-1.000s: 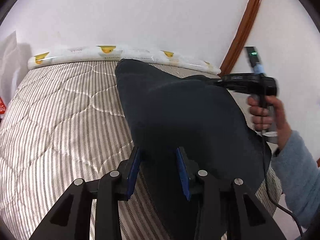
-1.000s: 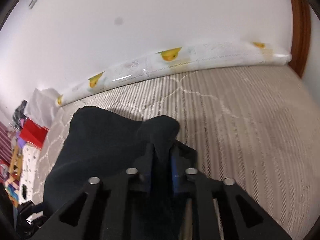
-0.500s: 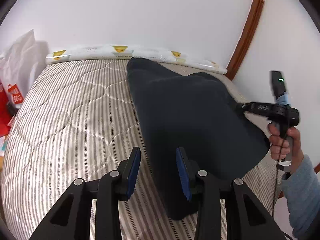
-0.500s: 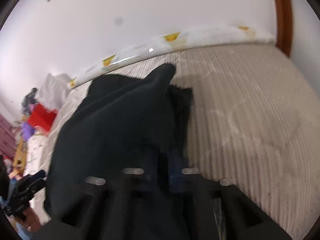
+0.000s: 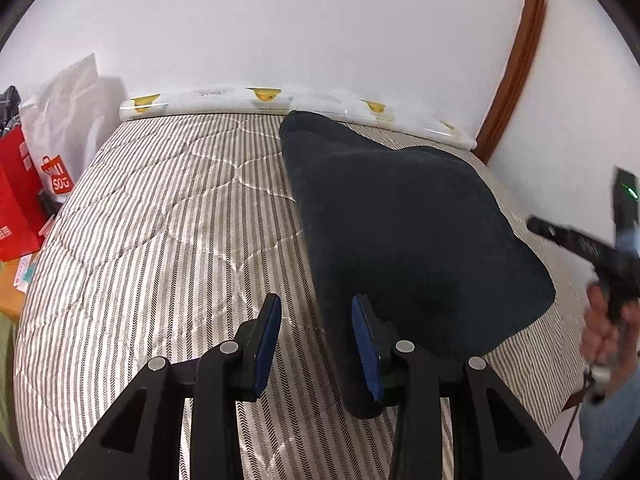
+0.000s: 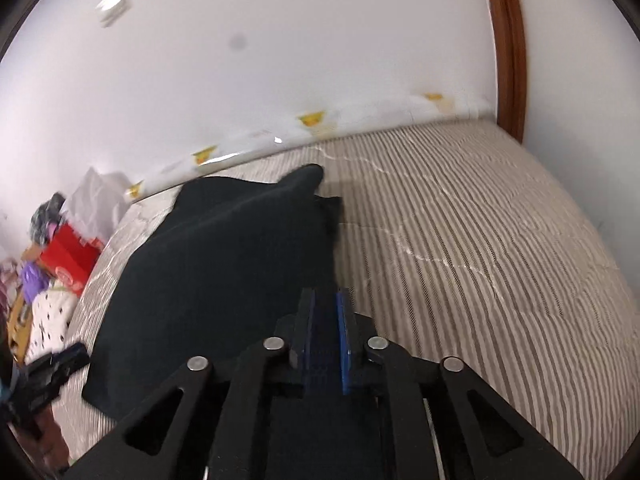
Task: Fold small clothes
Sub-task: 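Open both tools and pull back from the folded sweatshirt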
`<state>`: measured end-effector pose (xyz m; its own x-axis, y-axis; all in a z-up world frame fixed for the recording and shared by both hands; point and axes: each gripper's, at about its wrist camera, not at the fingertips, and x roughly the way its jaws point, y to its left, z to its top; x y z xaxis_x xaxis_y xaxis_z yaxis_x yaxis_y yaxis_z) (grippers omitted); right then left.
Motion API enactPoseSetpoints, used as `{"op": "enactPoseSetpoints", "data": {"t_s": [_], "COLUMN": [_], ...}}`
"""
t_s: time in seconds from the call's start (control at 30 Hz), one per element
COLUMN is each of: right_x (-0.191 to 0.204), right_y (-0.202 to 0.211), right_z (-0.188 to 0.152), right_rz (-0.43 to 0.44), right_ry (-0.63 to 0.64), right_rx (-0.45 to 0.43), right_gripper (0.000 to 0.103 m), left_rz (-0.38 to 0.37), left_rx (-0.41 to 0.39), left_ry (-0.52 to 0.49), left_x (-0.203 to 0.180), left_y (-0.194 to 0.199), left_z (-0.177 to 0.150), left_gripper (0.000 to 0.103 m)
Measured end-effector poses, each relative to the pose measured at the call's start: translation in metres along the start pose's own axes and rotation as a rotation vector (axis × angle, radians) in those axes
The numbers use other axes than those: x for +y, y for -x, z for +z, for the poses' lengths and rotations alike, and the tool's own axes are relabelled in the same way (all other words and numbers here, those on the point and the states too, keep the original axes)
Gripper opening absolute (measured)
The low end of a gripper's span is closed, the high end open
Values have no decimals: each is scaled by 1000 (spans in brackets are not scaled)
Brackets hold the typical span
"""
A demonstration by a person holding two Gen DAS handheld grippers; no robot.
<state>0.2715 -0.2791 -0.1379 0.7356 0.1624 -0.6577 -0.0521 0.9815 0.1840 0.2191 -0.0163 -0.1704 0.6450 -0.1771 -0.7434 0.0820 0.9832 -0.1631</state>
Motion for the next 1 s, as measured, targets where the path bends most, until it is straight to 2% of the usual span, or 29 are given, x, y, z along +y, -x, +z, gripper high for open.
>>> {"op": "enactPoseSetpoints", "data": {"t_s": [0.1,0.23,0.4,0.5,0.6,0.67,0.7,0.77,0.93,1.0], "right_x": [21,21,14,19,29,36,39,44,59,64], "right_y": [8,-3,27,51,75,95,106,124,178,196], "right_z": [-29,-58,-56,-57,-61,-66,-69,-73,-84,-85], "right_rz": [-17,-129,-176,-225,-241,-240,-234,-225,-232,-243], "right_ry": [105,147,38,41,50,43,42,29,25,37], "right_rx": [-18,42,54,37,38,26,21,13,-72,-99], "right_gripper": [35,35,35,38,53,59,62,66,101,103], "left_rz": [24,51,51,43,64,69,71,83,111,114], "left_rx": [-5,4,5,-20,-54,-80,-99,-135,-193,-206], "left_ry": [1,-4,4,-6,-30,-38,-39,-45,-58,-64], "left_x": [-3,-7,-12,-20,-32,-39,-41,-48,-61,-64], "left_y": [1,3,20,39,65,82,92,115,161,173], "left_z": [-2,-8,-15,-20,-26,-29,-32,-36,-45,-49], "left_gripper": [34,34,34,43,44,53,64,68,76,81]}}
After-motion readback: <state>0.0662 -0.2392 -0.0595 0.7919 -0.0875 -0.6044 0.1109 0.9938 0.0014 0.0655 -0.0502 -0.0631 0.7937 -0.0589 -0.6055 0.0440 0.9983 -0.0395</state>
